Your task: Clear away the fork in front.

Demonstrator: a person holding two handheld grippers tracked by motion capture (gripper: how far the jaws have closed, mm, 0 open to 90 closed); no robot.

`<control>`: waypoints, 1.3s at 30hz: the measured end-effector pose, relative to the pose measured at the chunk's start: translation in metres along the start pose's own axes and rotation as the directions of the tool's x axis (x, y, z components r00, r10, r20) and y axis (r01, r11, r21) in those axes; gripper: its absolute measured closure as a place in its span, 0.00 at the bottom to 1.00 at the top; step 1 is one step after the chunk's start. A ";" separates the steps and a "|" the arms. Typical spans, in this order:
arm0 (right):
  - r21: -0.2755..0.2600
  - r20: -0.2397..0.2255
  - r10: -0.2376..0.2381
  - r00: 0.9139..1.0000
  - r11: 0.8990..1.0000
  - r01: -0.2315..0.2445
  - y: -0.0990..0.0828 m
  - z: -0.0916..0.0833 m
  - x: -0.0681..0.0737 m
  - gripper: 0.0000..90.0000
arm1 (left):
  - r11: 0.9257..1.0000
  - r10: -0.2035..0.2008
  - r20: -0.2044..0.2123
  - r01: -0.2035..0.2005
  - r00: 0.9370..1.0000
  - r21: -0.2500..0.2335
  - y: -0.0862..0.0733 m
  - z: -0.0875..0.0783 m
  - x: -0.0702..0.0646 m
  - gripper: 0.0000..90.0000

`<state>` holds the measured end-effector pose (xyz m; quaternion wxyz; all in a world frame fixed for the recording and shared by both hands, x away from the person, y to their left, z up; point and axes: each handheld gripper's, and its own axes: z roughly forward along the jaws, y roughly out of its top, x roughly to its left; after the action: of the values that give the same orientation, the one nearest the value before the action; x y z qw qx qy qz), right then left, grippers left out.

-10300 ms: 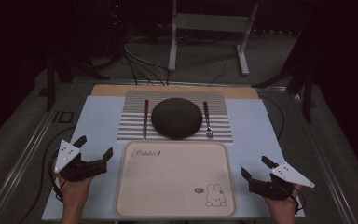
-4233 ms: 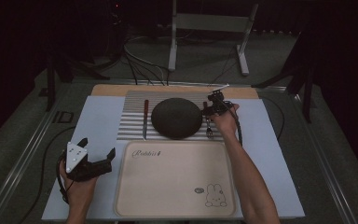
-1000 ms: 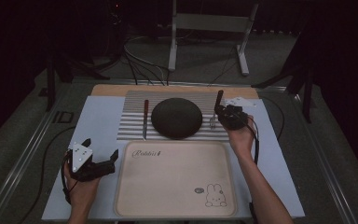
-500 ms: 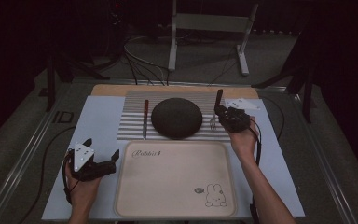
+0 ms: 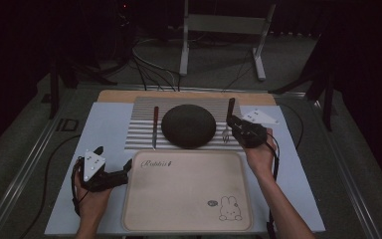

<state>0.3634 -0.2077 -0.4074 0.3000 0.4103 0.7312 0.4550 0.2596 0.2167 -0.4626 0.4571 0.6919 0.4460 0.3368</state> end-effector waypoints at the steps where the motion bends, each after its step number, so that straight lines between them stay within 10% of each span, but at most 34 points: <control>1: -0.001 -0.003 -0.003 1.000 1.000 0.003 0.000 -0.001 0.001 0.87 | 1.000 0.002 0.004 -0.002 1.000 -0.003 0.001 0.001 -0.001 0.00; 39: -0.086 -0.102 -0.091 0.991 0.993 0.082 0.005 -0.028 0.050 0.87 | 0.997 0.044 0.190 -0.032 0.981 -0.070 0.069 0.032 -0.052 0.00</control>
<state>0.3186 -0.1747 -0.3944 0.2968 0.3410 0.7440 0.4920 0.2896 0.1452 -0.4123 0.5140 0.7140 0.3752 0.2919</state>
